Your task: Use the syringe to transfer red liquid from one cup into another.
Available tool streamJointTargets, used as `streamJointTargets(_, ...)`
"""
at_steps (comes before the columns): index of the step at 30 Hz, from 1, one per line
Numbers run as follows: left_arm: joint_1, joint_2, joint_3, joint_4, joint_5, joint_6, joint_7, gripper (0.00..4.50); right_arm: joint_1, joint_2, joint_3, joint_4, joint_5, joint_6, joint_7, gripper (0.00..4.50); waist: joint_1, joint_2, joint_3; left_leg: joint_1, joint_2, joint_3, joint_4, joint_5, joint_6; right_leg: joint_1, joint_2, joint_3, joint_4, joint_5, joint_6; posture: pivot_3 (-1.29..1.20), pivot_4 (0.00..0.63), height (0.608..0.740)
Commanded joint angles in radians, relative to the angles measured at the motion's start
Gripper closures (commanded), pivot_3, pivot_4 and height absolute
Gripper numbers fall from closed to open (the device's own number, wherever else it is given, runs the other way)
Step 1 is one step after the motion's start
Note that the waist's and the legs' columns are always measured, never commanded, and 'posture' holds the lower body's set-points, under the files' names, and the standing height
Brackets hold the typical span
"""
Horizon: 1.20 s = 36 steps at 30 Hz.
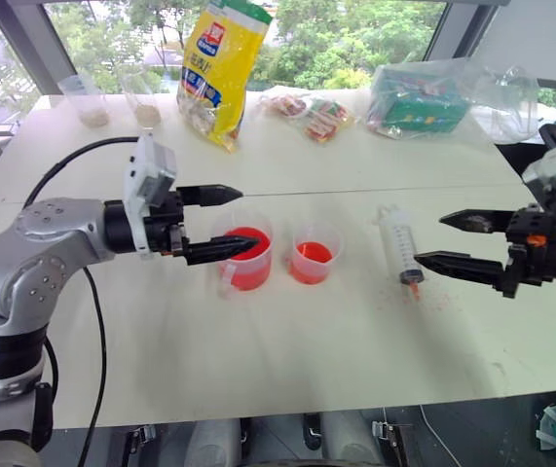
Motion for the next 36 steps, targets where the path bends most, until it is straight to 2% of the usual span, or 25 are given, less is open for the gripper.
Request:
streamJointTargets(1, -0.02, -0.002, 0.006, -0.004, 0.002, -0.032, -0.009, 0.0, -0.008, -0.021, -0.037, -0.01, 0.021, -0.004, -0.007, 0.08, 0.0, 0.0, 0.0, 0.0, 0.0, 0.0, 0.0, 0.0, 0.0, 0.0, 0.0, 0.0, 0.0, 0.0, 0.0, 0.0, 0.15, 0.74)
streamJointTargets(16, -0.056, -0.033, -0.008, 0.021, 0.006, -0.037, -0.02, 0.0, 0.009, -0.034, -0.02, 0.001, 0.012, 0.0, -0.052, 0.08, 0.001, 0.0, 0.0, 0.0, 0.0, 0.0, 0.0, 0.0, 0.0, 0.0, 0.0, 0.0, 0.0, 0.0, 0.0, 0.0, 0.15, 0.74)
streamJointTargets(21, -0.065, -0.049, -0.031, 0.032, 0.025, -0.058, -0.022, 0.0, -0.002, -0.033, 0.02, 0.051, -0.019, 0.031, -0.11, 0.08, 0.001, 0.0, 0.0, 0.0, 0.0, 0.0, 0.0, 0.0, 0.0, 0.0, 0.0, 0.0, 0.0, 0.0, 0.0, 0.0, 0.15, 0.74)
streamJointTargets(27, -0.081, -0.06, -0.052, 0.056, 0.048, -0.079, -0.046, 0.0, -0.217, 0.005, 0.259, 0.267, -0.173, 0.074, -0.255, 0.08, -0.005, 0.0, 0.0, 0.0, 0.0, 0.001, 0.0, 0.0, 0.0, 0.0, 0.0, 0.001, 0.0, 0.0, -0.001, 0.0, 0.15, 0.74)
streamJointTargets(31, -0.094, -0.078, -0.071, 0.078, 0.072, -0.109, -0.051, 0.0, -0.367, 0.071, 0.429, 0.435, -0.269, 0.11, -0.264, 0.08, -0.005, 0.0, 0.0, 0.0, 0.0, 0.002, 0.0, 0.0, 0.0, -0.002, 0.001, 0.002, 0.0, 0.0, -0.001, 0.0, 0.15, 0.74)
streamJointTargets(36, -0.086, -0.103, -0.077, 0.068, 0.081, -0.118, -0.036, 0.0, -0.503, 0.168, 0.564, 0.638, -0.375, 0.119, -0.235, 0.08, -0.004, 0.0, 0.0, -0.001, 0.0, 0.003, 0.0, 0.0, 0.0, -0.002, 0.0, 0.003, 0.0, 0.002, 0.002, 0.0, 0.15, 0.74)
